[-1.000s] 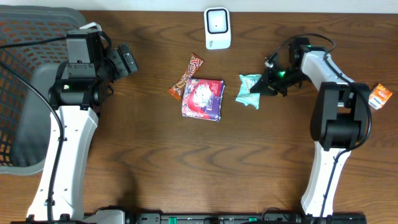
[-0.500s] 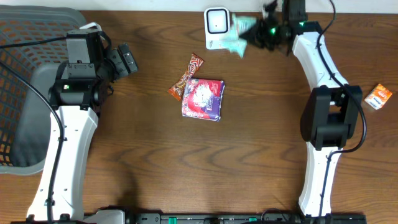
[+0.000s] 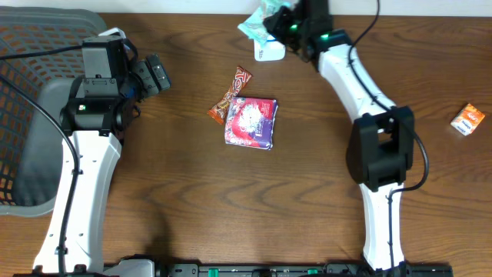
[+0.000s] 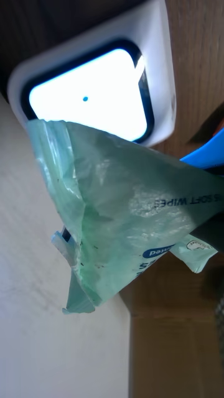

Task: Scan the item barcode
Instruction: 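Hold the mint-green packet under the scanner window with the right gripper, then carry the green packet to the right edge and release it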

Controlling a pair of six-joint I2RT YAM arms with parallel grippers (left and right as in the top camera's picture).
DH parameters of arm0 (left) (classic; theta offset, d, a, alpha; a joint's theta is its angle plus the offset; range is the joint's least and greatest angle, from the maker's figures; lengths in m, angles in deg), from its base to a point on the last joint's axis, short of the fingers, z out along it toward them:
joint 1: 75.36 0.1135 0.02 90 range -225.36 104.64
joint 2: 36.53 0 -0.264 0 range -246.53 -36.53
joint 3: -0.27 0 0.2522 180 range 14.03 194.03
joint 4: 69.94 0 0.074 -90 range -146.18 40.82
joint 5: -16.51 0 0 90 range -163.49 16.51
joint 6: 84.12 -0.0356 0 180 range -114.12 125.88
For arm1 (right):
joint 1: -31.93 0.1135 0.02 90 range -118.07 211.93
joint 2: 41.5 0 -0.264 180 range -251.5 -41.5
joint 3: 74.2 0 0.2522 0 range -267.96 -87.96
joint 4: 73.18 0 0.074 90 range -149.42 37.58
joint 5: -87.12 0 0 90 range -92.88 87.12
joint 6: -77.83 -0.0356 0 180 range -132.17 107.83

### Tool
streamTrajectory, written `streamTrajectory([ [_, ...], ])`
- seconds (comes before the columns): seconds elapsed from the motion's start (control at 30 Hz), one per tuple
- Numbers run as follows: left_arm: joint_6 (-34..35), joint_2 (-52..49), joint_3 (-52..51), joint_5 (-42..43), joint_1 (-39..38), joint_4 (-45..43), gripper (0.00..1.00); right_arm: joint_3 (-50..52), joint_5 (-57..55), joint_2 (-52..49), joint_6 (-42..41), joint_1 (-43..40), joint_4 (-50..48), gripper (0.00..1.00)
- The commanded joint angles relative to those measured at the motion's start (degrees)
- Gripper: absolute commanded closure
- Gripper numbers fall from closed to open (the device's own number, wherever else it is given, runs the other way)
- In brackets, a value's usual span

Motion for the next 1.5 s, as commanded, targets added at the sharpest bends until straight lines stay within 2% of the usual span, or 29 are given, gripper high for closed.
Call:
streamTrajectory([
  [0.0, 0.28, -0.28, 0.68, -0.15, -0.02, -0.02, 0.02, -0.74, -10.05, 0.26, -0.50, 0.70, -0.57, 0.99],
  [0.13, 0.28, -0.28, 0.68, -0.15, -0.02, -0.02, 0.02, -0.74, -10.82, 0.26, 1.88, 0.81, -1.18, 0.99],
  [0.27, 0.28, -0.28, 0.68, -0.15, -0.02, -0.02, 0.02, -0.76, -10.82, 0.59, 9.99, -0.57, -2.16, 0.99],
  [0.4, 0.28, -0.28, 0.68, -0.15, -0.02, -0.02, 0.02, -0.76, -12.24, 2.49, 17.88, -4.22, 2.58, 0.99],
  [0.63, 0.28, -0.28, 0.68, -0.15, -0.02, -0.02, 0.02, -0.76, -26.43, 6.51, 19.08, -15.02, 16.76, 0.99],
  [0.83, 0.28, -0.28, 0.68, -0.15, -0.02, -0.02, 0.02, -0.72, -28.00, 6.38, 26.03, -24.76, 25.62, 0.99],
  [1.13, 0.28, -0.28, 0.68, -0.15, -0.02, -0.02, 0.02, -0.59, -34.53, 4.52, 26.25, -35.15, 32.94, 0.97],
  [1.2, 0.28, -0.28, 0.68, -0.15, -0.02, -0.02, 0.02, -0.37, -34.51, 4.44, 26.23, -36.68, 33.22, 0.88],
  [1.23, 0.28, -0.28, 0.68, -0.15, -0.02, -0.02, 0.02, -0.35, -34.34, 4.44, 26.23, -37.33, 33.53, 0.77],
  [1.3, 0.28, -0.28, 0.68, -0.15, -0.02, -0.02, 0.02, -0.35, -34.12, 4.44, 26.23, -38.32, 34.51, 0.36],
  [1.33, 0.28, -0.28, 0.68, -0.15, -0.02, -0.02, 0.02, -0.35, -34.12, 4.44, 26.23, -38.62, 35.04, 0.30],
  [1.4, 0.28, -0.28, 0.68, -0.15, -0.02, -0.02, 0.02, -0.33, -34.10, 4.44, 26.21, -39.06, 36.22, 0.30],
  [1.47, 0.28, -0.28, 0.68, -0.15, -0.02, 0.00, 0.02, -0.28, -33.90, 4.44, 26.21, -39.19, 37.09, 0.17],
])
